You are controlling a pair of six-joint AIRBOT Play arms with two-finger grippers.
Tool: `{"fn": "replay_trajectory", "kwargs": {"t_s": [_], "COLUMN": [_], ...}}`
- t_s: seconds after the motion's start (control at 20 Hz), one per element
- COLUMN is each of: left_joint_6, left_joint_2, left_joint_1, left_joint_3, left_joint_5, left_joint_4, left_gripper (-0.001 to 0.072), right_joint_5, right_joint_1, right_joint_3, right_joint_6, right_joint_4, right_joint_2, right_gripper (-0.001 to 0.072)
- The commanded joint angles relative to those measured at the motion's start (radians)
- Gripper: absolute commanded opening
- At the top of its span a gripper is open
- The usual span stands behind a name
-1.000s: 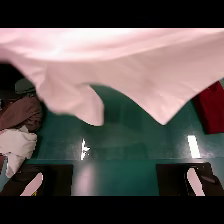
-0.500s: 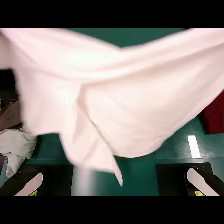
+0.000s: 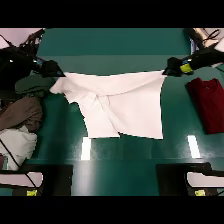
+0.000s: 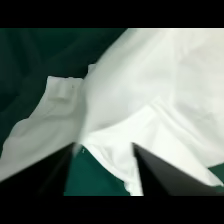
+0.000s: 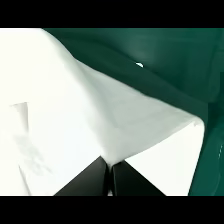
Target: Fold the shirts.
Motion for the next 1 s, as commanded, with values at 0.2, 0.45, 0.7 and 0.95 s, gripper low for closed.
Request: {"fn": "replay_trajectory", "kwargs": {"t_s": [0.2, 0.45, 0.7, 0.95], "left_joint_6": [-0.056, -0.06, -0.024, -0.025], "left_joint_2": [-0.061, 0.038, 0.127, 0.127], "left_joint_1": [0.043, 0.017, -0.1, -0.205], "left_joint_3": [0.072, -0.243, -0.681, -0.762], "left_joint_5": [-0.037, 0.0, 0.265, 0.4], "left_joint_4": [-0.006, -0.069, -0.215, -0.262], "left_gripper": [0.0543, 0.0543, 0.0543, 0.0543], "right_joint_5": [0.079, 0.1, -0.003, -0.029], "right_joint_1": [-0.051, -0.08, -0.078, -0.078], "right_joint_3": [0.169, 0.035, -0.172, -0.29], "right_joint_6": [-0.018, -0.049, -0.052, -0.053], "right_joint_4": [-0.015, -0.015, -0.014, -0.014], "right_joint_2": [-0.093, 0.073, 0.221, 0.291], "right_gripper": [0.0436, 0.0436, 0.0436, 0.0436]}}
